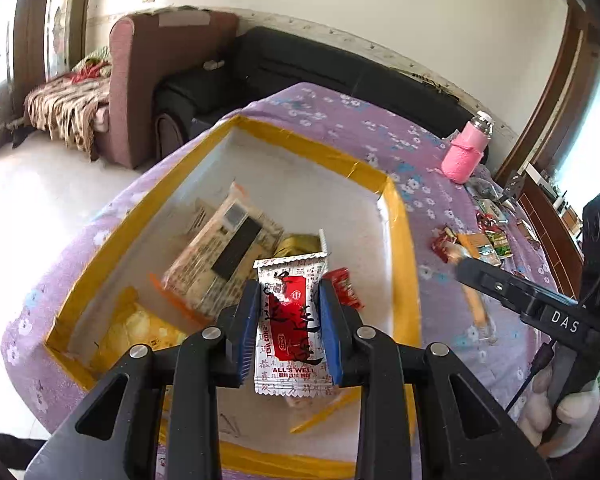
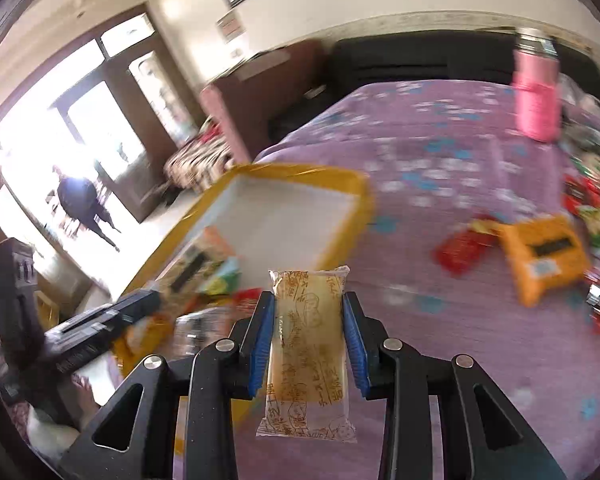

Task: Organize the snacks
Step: 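Move both packs over the yellow tray and release them from both tools, then swing both tools back toward the remaining snacks on the table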

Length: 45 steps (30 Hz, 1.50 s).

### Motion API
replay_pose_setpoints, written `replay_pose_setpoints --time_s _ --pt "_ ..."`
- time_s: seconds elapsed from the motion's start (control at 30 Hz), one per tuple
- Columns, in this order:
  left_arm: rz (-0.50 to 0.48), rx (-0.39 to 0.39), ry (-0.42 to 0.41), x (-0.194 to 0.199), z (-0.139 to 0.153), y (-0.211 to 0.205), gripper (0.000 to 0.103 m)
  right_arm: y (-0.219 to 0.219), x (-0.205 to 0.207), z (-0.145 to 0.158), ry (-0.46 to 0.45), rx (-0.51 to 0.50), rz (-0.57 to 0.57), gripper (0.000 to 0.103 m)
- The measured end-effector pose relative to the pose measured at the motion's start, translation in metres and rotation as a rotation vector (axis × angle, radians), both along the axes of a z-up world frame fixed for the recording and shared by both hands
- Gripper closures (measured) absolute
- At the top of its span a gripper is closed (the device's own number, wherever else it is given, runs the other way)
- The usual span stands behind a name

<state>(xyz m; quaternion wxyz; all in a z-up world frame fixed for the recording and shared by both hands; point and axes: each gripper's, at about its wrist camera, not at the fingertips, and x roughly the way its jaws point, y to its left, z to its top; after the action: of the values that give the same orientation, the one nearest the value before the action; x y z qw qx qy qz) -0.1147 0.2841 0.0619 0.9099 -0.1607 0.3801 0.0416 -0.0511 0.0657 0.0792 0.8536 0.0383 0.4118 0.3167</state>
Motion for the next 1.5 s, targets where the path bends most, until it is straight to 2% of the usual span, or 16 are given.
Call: replay_pose_setpoints --time_s 0.2,0.4,0.5,0.57,0.63,0.7,0.77,0.83,0.93,1.17,1.33,1.5 --pt "0.006 -0.036 0.024 -0.004 -0.018 0.014 0.076 0.071 0.007 -0.012 0.031 -0.067 0.076 0.069" --pt "0.016 -0.082 0.024 -0.007 -0.023 0.024 0.076 0.099 0.03 -0.036 0.074 -0.142 0.064 0.069" --pt "0.014 -0.1 0.017 -0.01 -0.022 0.026 0.071 0.105 0.04 -0.045 0.075 -0.175 0.042 0.066" --pt "0.015 -0.102 0.012 -0.013 -0.02 0.026 0.064 0.106 0.044 -0.046 0.072 -0.169 0.035 0.063" --pt "0.016 -0.108 -0.002 -0.017 -0.015 0.026 0.06 0.1 0.04 -0.039 0.051 -0.134 0.021 0.062" --pt "0.037 -0.094 -0.009 -0.02 -0.009 0.024 0.052 0.092 0.034 -0.031 0.026 -0.11 0.012 0.057" --pt "0.082 -0.033 -0.003 -0.022 0.0 0.018 0.032 0.081 0.027 -0.022 0.001 -0.093 -0.001 0.056" --pt "0.095 0.017 -0.02 -0.027 0.008 0.009 0.027 0.066 0.019 -0.011 -0.021 -0.065 -0.015 0.055" --pt "0.055 0.033 -0.057 -0.033 0.017 -0.008 0.027 0.038 0.0 0.002 -0.056 -0.021 -0.042 0.05" --pt "0.036 0.161 -0.033 -0.035 0.027 -0.048 0.027 -0.018 -0.036 0.013 -0.119 -0.022 -0.099 0.047" --pt "0.029 0.263 -0.033 -0.04 0.034 -0.073 0.027 -0.057 -0.05 0.015 -0.133 -0.019 -0.159 0.042" --pt "0.007 0.304 -0.035 -0.044 0.039 -0.091 0.027 -0.09 -0.055 0.016 -0.132 0.0 -0.212 0.042"
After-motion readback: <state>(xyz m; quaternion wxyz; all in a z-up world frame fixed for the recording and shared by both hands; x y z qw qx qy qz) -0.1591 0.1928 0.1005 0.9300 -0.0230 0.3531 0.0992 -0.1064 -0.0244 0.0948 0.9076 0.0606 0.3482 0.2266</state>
